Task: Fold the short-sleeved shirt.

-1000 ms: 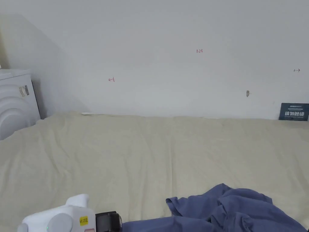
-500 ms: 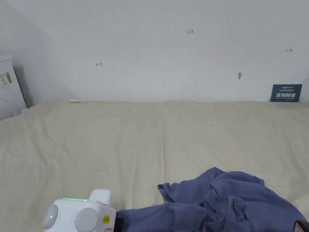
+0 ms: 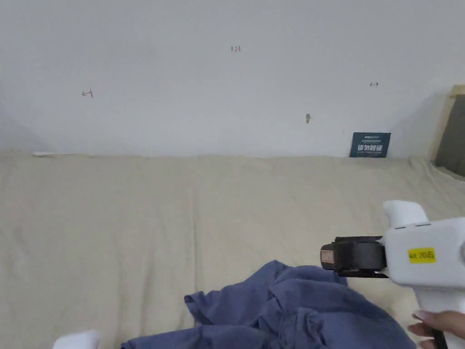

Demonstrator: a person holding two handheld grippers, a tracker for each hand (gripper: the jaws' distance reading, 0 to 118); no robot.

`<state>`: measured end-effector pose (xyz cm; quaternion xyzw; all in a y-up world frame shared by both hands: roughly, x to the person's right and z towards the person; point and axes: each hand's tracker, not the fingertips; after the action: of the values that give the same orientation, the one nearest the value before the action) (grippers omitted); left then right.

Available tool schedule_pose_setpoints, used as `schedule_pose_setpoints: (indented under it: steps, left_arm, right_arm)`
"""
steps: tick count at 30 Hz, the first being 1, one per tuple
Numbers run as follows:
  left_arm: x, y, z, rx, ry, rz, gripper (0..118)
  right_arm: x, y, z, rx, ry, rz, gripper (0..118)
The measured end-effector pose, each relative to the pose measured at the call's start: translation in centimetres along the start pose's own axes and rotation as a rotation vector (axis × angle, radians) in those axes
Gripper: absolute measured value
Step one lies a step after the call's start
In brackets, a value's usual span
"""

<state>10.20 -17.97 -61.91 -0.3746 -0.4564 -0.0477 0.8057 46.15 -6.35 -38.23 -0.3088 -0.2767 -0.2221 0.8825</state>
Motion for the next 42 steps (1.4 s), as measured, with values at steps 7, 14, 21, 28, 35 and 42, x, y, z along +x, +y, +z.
schedule_pose_setpoints:
  steps: [7,14,21,28,35,42]
  left_arm:
    - [-0.8,0.1,-0.4,0.001,0.003,0.012,11]
    - [-1.7,-0.5,-1.1,-0.036,-0.003,0.052,11]
    - [-1.6,-0.1,-0.6,-0.037,-0.013,0.095,11]
    - [0.2,4.8,3.9,0.040,-0.087,0.057,11]
    - [3.3,15.6,10.8,0.157,-0.160,-0.018,11]
    - [5.9,26.1,15.2,0.326,-0.108,-0.145,11]
  right_arm:
    - [2.7,6.0,-14.1,-0.294,-0.215,-0.005,98]
    - [4.6,3.6,-19.0,-0.411,-0.166,-0.026,4]
    - [2.4,3.0,-13.1,-0.285,-0.083,0.118,4]
    - [3.2,6.1,-0.1,-0.048,-0.011,0.088,4]
    - [4.3,9.5,12.0,0.100,-0.047,0.085,4]
    - [4.5,13.8,21.2,0.261,-0.115,0.036,4]
